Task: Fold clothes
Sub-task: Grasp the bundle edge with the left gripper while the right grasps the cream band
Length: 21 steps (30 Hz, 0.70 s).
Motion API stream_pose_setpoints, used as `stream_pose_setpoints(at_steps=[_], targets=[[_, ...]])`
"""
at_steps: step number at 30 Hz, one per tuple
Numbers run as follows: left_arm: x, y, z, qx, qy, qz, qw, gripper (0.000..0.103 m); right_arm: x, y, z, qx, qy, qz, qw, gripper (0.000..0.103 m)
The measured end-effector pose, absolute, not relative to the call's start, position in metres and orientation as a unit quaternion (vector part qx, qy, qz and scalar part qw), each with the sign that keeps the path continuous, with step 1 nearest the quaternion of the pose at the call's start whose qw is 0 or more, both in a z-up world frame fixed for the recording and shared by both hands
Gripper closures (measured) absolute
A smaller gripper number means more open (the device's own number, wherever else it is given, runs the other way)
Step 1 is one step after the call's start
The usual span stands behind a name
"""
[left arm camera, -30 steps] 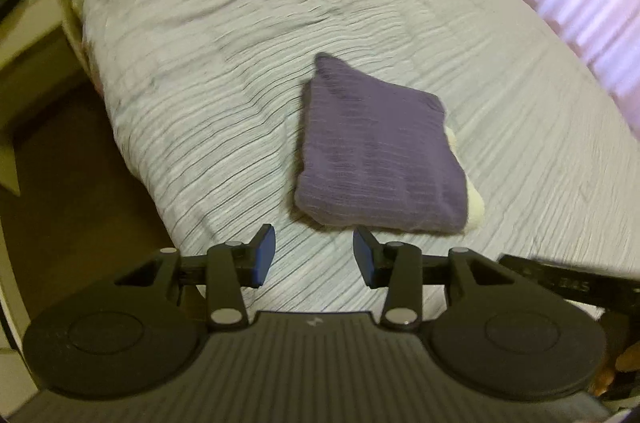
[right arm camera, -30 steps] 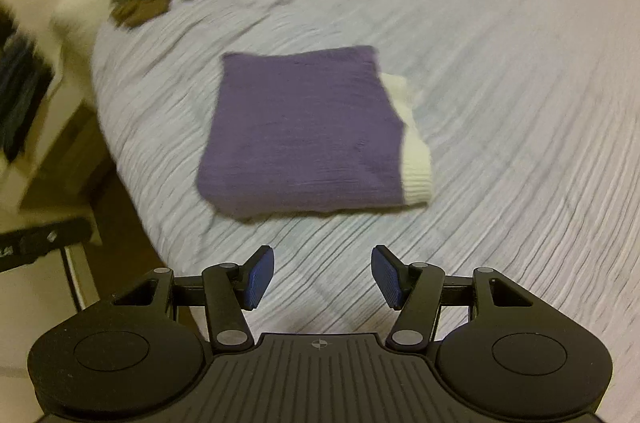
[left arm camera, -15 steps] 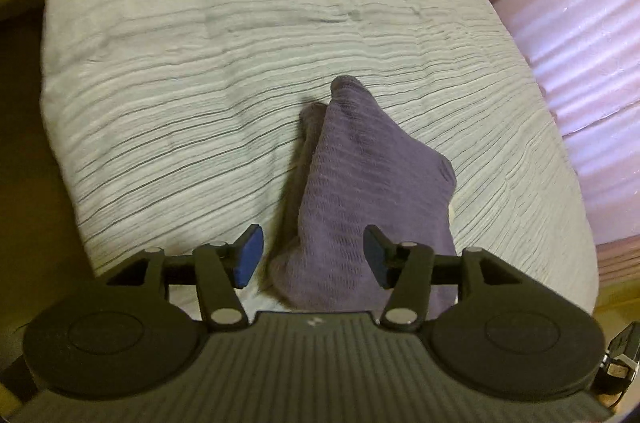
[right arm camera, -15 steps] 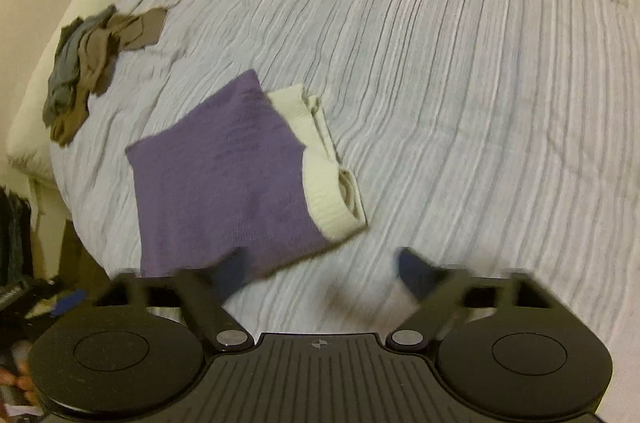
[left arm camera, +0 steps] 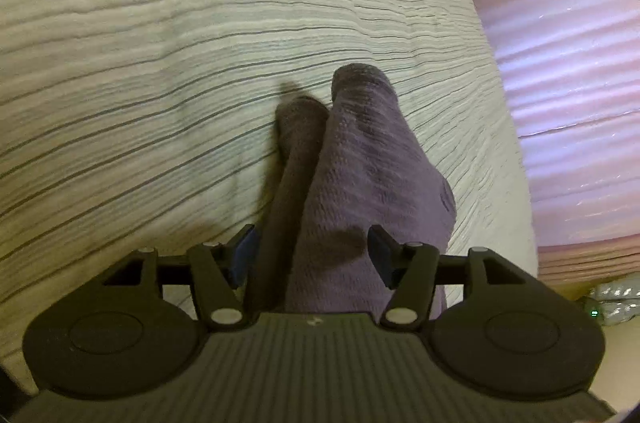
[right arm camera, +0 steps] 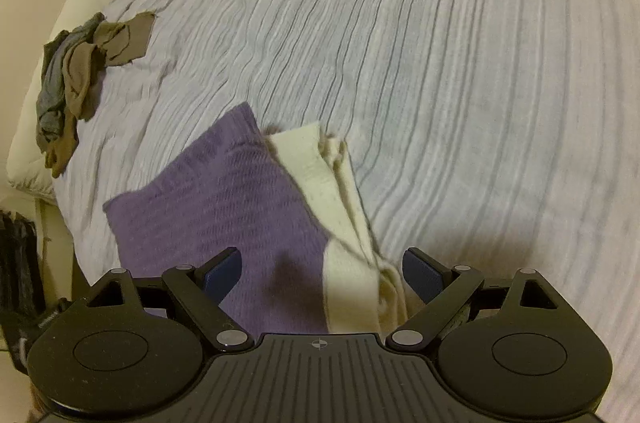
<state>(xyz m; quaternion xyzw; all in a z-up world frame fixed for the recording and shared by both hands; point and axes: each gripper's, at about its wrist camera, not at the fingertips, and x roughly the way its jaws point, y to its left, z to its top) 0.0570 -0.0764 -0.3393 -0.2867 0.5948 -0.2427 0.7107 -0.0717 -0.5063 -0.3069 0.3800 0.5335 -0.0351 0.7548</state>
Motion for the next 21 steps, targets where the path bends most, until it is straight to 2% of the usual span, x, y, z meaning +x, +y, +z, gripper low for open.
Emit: stream_pose_setpoints(at_steps=[9,12,15,17,19,21], targets=[[0.068,-0.077,-0.378,-0.346,0.596,-0.266,0.674,0.035,-0.056,-0.522,-0.362,0.465,0.515,-0.008,0.72,0.013],[0.071,-0.079,-0.383,-0.349,0.595,-0.274,0.67,0.035,-0.054,-0.523,-0.376,0.487,0.512,0.001,0.708,0.013],[0.075,-0.083,-0.386,-0.354,0.592,-0.283,0.666,0.037,-0.05,-0.524,-0.387,0.503,0.506,0.013,0.701,0.013],[0.075,-0.087,-0.386,-0.36,0.589,-0.286,0.665,0.045,-0.046,-0.525,-0.391,0.51,0.501,0.03,0.698,0.013],[0.075,-0.089,-0.384,-0.362,0.585,-0.29,0.665,0.048,-0.041,-0.524,-0.396,0.512,0.5,0.047,0.697,0.013],[0.074,-0.089,-0.385,-0.362,0.586,-0.29,0.665,0.047,-0.039,-0.524,-0.4,0.507,0.5,0.065,0.699,0.013]])
